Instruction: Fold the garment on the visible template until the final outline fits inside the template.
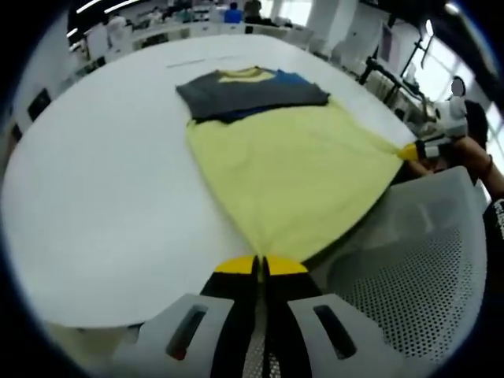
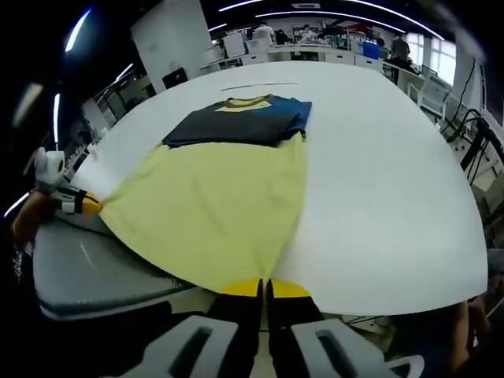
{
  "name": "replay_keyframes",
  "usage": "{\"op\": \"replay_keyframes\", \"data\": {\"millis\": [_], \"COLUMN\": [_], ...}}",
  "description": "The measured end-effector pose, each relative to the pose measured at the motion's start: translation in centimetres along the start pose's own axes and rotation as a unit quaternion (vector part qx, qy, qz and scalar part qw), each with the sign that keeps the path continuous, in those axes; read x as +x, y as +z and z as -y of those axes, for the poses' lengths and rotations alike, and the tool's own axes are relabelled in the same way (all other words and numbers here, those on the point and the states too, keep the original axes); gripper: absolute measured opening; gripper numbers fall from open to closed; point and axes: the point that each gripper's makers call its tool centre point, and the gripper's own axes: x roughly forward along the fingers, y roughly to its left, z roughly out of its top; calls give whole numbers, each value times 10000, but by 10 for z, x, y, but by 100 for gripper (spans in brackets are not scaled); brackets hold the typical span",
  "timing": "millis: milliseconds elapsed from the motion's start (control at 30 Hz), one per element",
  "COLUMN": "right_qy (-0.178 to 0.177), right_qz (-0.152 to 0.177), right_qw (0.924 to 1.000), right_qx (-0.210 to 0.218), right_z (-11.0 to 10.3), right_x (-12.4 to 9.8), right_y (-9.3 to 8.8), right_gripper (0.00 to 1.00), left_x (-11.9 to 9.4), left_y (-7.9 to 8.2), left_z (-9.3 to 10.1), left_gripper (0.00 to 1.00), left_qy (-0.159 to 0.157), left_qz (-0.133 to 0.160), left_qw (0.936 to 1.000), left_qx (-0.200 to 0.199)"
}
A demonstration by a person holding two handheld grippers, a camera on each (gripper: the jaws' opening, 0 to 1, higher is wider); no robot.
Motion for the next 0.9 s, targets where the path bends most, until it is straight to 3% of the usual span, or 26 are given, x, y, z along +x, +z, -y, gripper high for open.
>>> {"op": "replay_keyframes", "data": {"millis": [333,567,900], "right_qy": [-67,-59,-188], "right_qz": [247,479,639], "right_qw": [9993,9987,9971], "right_qx": [-274,-150,-374], "right_z": [-2,2,7], "right_x": [-11,-16,-18], "right_y": [30,49,80], "right_gripper": [0,0,0], "left_x": [-14,-20,-27], "left_y": [22,38,76], "left_z": [-5,-9,-21], "left_gripper": [0,0,0], "left_qy": [-28,3,19], "left_qz": [270,366,752], "left_qw": [9994,9992,9970], "left_qx": [-226,-147,-153]}}
